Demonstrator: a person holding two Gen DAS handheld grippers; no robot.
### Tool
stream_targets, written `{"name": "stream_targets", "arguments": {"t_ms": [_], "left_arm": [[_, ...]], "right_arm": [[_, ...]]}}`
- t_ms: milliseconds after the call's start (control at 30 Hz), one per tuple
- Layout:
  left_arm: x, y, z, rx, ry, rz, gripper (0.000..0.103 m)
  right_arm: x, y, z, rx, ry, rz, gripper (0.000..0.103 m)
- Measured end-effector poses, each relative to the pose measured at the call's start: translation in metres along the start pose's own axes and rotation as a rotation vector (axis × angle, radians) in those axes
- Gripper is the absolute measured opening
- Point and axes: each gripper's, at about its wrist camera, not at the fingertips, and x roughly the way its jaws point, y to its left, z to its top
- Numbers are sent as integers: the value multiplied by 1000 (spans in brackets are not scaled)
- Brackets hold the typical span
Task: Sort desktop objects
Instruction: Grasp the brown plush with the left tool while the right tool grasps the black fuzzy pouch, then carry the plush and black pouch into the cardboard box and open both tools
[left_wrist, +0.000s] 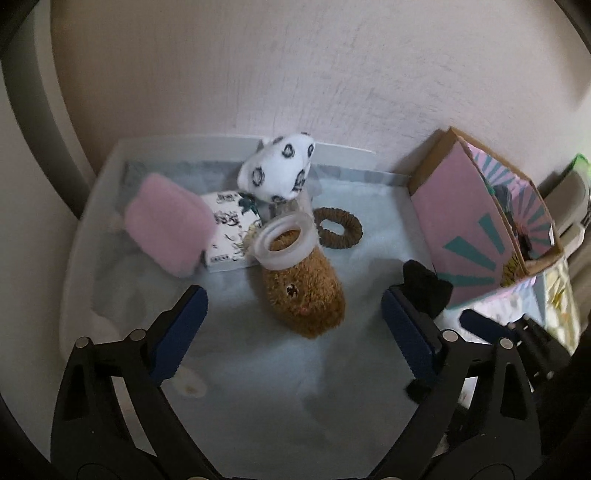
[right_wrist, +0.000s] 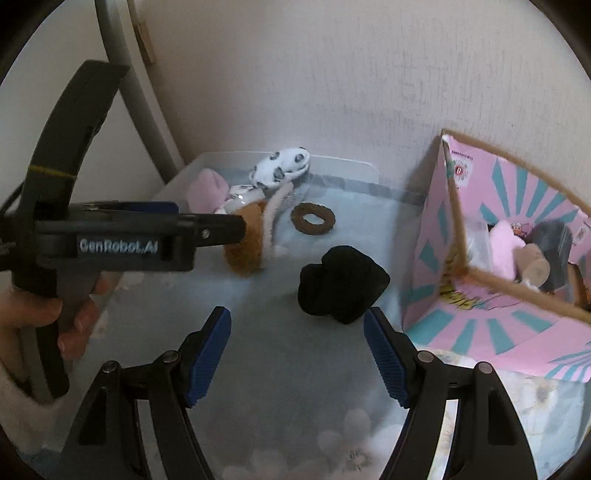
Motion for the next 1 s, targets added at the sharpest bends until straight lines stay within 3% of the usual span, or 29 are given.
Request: {"name": "stream_targets", "arguments": {"t_ms": [267,367,433,500,600,700,1000], "left_arm": [[31,16,-3,-122,62,-72,73],[37,16,-3,-145,66,-74,63],[38,16,-2,-150,62,-76,50],[40,16,-2,-161,65,-96,42],[41,13,-2,-162,58,-96,38],[36,16,-3,-198,49,-129,37],[14,10,-2,-191,34,-173,36]], "right_arm": [[33,-2,2,0,-20,-130,62],[41,-4,5,19,-21,-181,62],[46,-6,8,38,-17,-195,62],[50,-8,10,51,-13,-199,51],[56,-10,12,59,10,-200,30],[56,-13,13,64,13,-183,20],[36,-10,18,38,-1,-145,16]]}}
